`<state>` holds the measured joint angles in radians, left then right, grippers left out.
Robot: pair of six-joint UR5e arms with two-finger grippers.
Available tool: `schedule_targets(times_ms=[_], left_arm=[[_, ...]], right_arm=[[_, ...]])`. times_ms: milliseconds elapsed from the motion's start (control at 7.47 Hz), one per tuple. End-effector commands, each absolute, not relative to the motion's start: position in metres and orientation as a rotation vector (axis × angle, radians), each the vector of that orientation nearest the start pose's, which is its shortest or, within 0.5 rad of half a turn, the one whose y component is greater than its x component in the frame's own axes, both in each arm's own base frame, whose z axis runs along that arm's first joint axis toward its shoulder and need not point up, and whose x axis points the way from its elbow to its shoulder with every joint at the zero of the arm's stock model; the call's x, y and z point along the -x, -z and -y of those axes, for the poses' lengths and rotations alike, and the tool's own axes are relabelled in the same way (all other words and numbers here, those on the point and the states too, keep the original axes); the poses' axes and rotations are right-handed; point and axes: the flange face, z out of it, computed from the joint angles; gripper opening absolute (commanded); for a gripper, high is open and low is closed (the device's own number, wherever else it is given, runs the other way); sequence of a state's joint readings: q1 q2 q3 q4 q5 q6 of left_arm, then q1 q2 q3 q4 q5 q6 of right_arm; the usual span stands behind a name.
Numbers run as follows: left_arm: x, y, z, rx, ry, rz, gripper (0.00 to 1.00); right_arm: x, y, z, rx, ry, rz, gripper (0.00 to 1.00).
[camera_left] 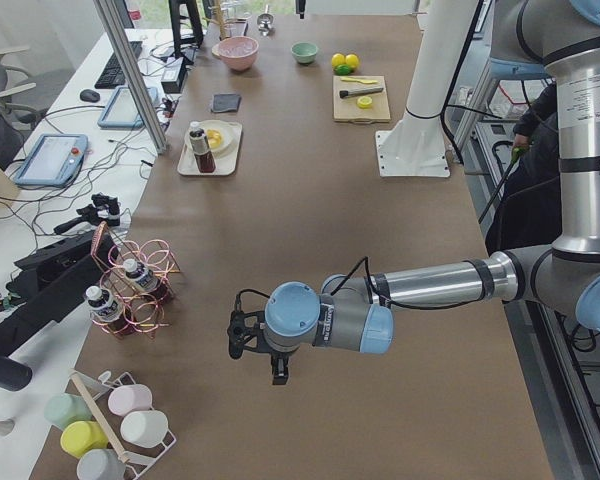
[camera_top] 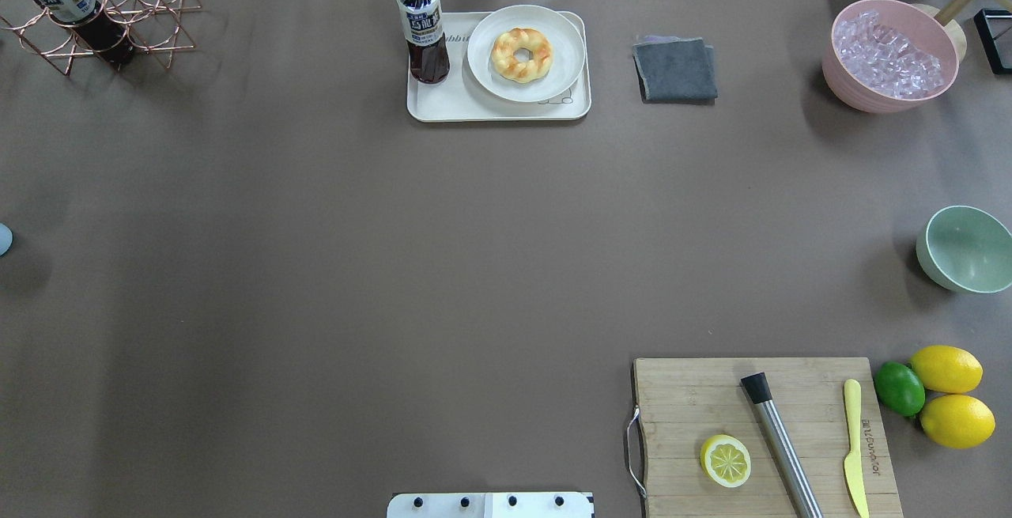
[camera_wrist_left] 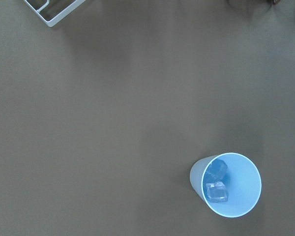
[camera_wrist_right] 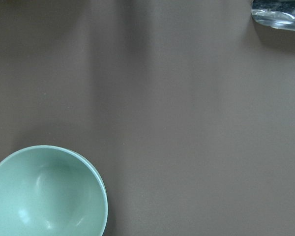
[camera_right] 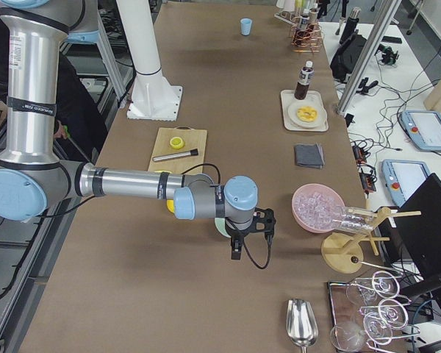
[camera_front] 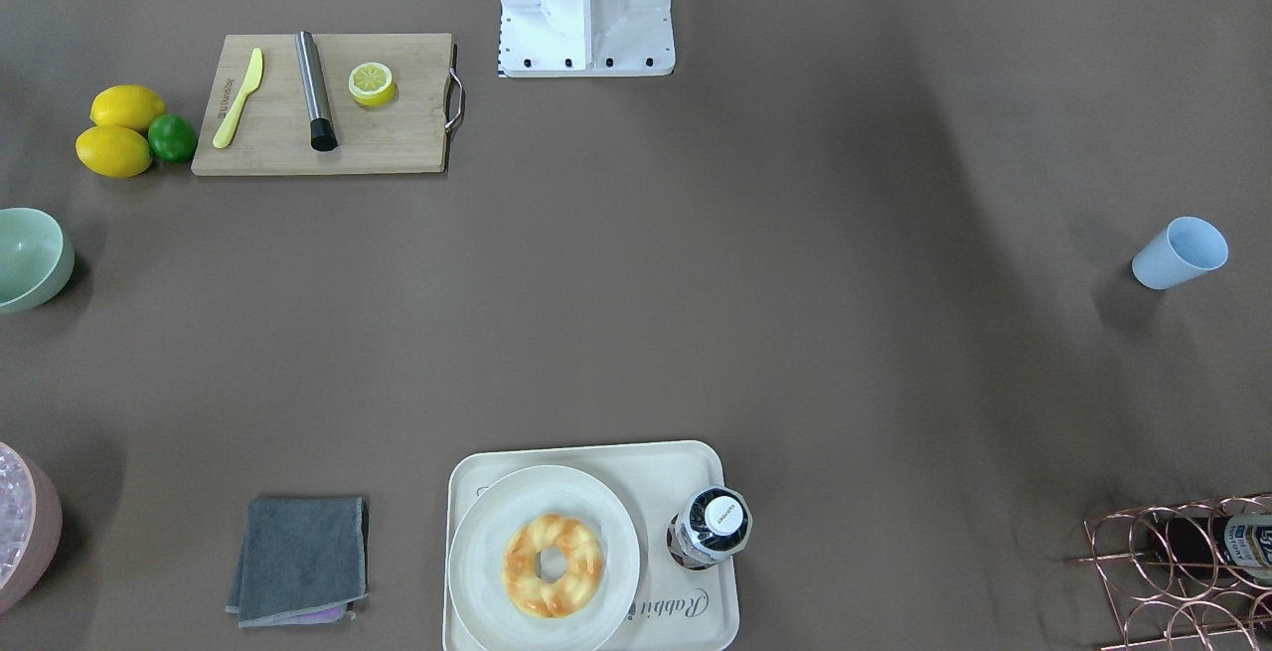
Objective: Pour ice into bowl
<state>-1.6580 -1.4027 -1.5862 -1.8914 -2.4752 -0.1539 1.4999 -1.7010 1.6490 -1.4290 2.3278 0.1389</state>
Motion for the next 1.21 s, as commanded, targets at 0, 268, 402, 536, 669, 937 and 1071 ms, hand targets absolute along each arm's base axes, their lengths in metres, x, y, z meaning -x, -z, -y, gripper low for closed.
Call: schedule_targets(times_ms=[0,268,402,536,669,937,1071], left_arm=[[0.1,-0.661,0.421,-0.094,0.33,-0.886,0.98],[0.083,-0.611,0.43,-0.053,0.467,-0.903,0.98],[0.06,-0.578,0.448,-0.026,0.551,-0.901,0.98],[0.055,-0.56,0.452,-0.058,0.598,-0.855,0.98],[0.055,-0.556,0.45,-0.057,0.658,-0.833,0.98],[0.026,-0.557,0.457,-0.07,0.789,-0.7,0.98],[0.0,-0.559,0.461,-0.054,0.892,-0.647,0.98]], right_arm=[[-0.003,-0.672,0.452,0.008,0.023,0.762,0.99],[0.028,-0.663,0.464,0.024,0.05,0.757,0.99],[0.039,-0.658,0.469,0.025,0.056,0.748,0.99],[0.053,-0.652,0.475,0.024,0.073,0.749,0.99],[0.06,-0.652,0.476,0.03,0.081,0.741,0.99],[0.081,-0.674,0.481,-0.012,0.094,0.741,0.99],[0.082,-0.678,0.481,-0.012,0.095,0.734,0.97]])
